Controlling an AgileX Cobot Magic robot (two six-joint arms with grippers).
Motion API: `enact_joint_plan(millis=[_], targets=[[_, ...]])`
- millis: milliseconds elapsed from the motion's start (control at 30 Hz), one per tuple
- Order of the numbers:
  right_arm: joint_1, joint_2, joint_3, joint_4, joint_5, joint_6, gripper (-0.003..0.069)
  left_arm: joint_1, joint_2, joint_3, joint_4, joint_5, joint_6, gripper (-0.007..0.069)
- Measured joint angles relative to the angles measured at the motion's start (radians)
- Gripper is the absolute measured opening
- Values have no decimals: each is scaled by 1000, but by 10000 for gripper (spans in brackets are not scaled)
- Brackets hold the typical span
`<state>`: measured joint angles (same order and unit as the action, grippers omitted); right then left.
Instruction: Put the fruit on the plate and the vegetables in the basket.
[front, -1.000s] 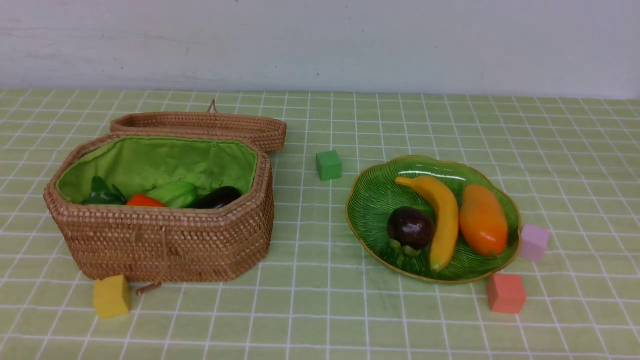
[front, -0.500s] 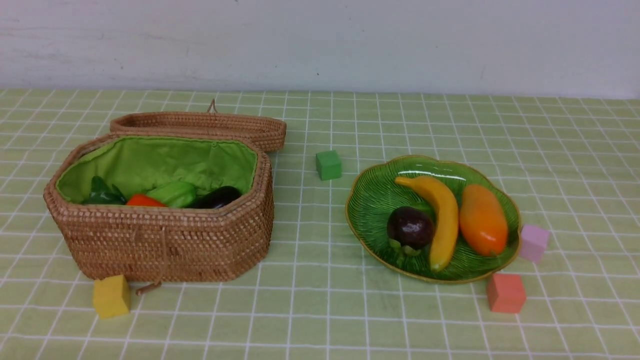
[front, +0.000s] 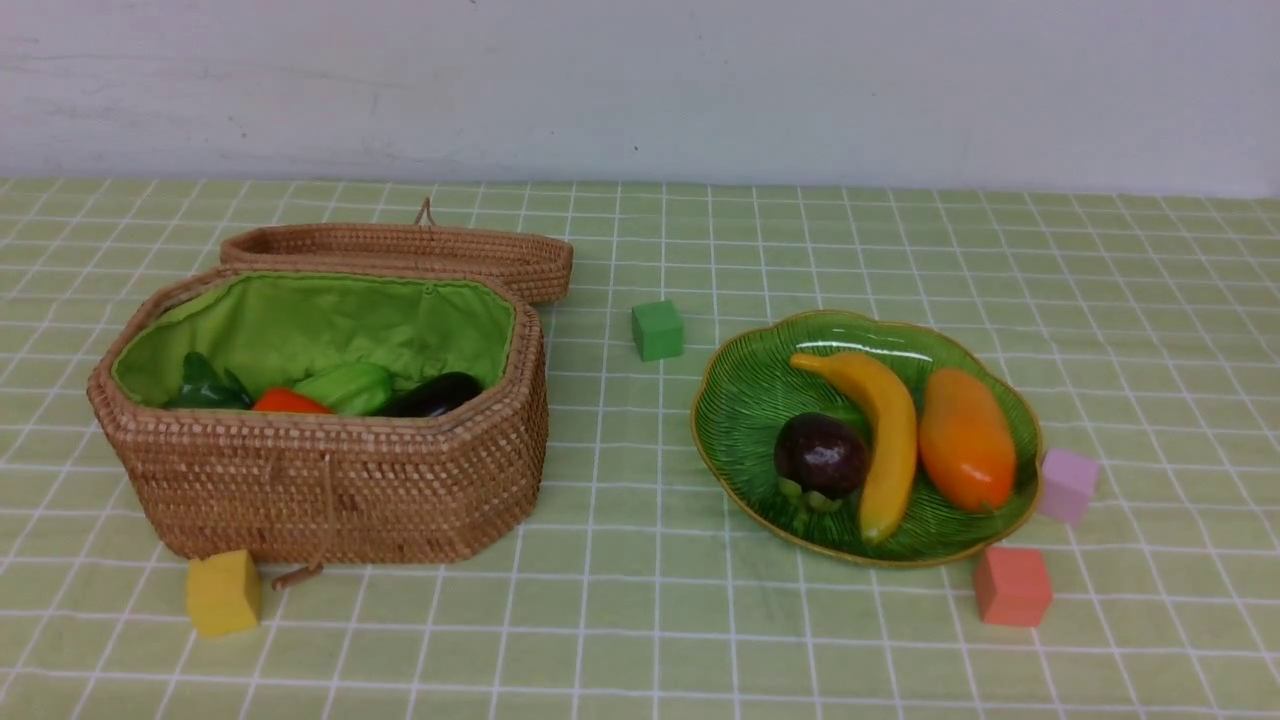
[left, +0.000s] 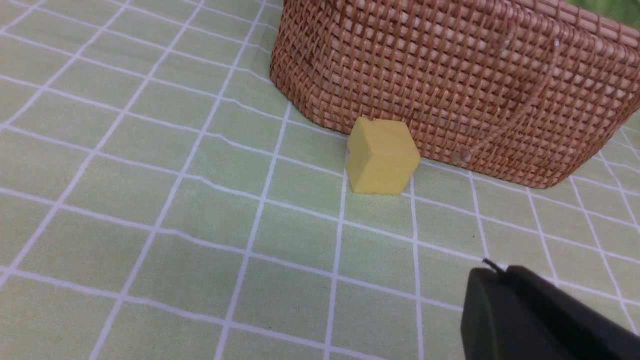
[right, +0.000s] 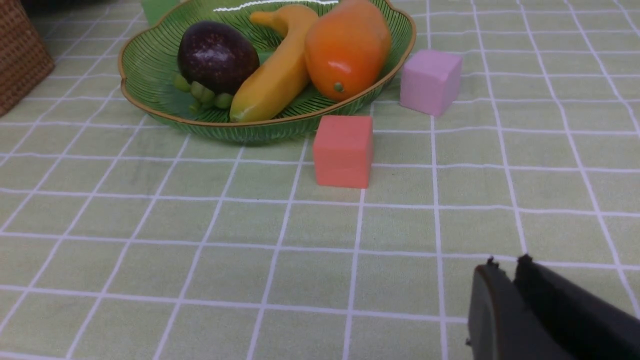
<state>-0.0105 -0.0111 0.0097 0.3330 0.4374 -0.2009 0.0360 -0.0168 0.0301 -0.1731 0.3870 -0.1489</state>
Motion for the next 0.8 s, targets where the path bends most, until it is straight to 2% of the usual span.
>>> enact_joint_plan(millis=[800], targets=[[0,0,0,0,0,0,92,0,0,0,0,0,0,17]])
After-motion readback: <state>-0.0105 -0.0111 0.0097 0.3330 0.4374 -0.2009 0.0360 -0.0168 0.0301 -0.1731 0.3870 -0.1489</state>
